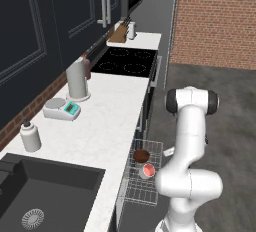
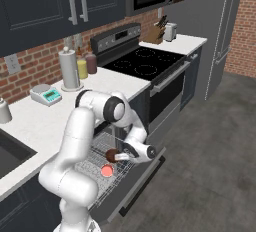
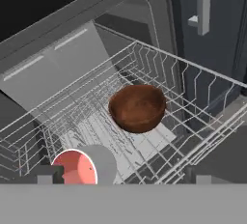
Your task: Pick up the cup and bowl from the counter, place them in the dishwasher, and close the dishwasher door.
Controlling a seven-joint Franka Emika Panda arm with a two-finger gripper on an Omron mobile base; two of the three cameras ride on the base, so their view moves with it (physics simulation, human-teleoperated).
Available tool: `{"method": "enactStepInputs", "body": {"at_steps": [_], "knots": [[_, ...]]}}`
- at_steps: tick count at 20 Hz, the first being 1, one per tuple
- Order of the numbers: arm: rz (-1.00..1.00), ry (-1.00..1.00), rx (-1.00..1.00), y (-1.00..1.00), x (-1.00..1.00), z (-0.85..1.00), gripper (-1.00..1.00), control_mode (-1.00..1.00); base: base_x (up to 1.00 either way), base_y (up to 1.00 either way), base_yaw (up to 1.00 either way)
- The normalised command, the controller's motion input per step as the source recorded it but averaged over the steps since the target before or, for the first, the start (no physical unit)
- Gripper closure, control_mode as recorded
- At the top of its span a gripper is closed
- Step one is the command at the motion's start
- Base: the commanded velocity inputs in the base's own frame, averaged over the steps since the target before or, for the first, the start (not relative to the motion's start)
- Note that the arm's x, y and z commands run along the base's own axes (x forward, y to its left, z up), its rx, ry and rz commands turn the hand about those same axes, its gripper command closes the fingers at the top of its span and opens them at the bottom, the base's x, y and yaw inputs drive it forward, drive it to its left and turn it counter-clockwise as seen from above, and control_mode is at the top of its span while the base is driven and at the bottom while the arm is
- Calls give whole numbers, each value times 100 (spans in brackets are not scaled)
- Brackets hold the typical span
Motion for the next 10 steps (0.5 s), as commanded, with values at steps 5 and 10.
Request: {"method": "enactStepInputs", "body": {"at_steps": [5, 10], "knots": [[-3, -12, -4, 5, -71, 100, -100, -100, 0, 0, 0], [-1, -7, -4, -2, -72, 87, -100, -100, 0, 0, 0]]}}
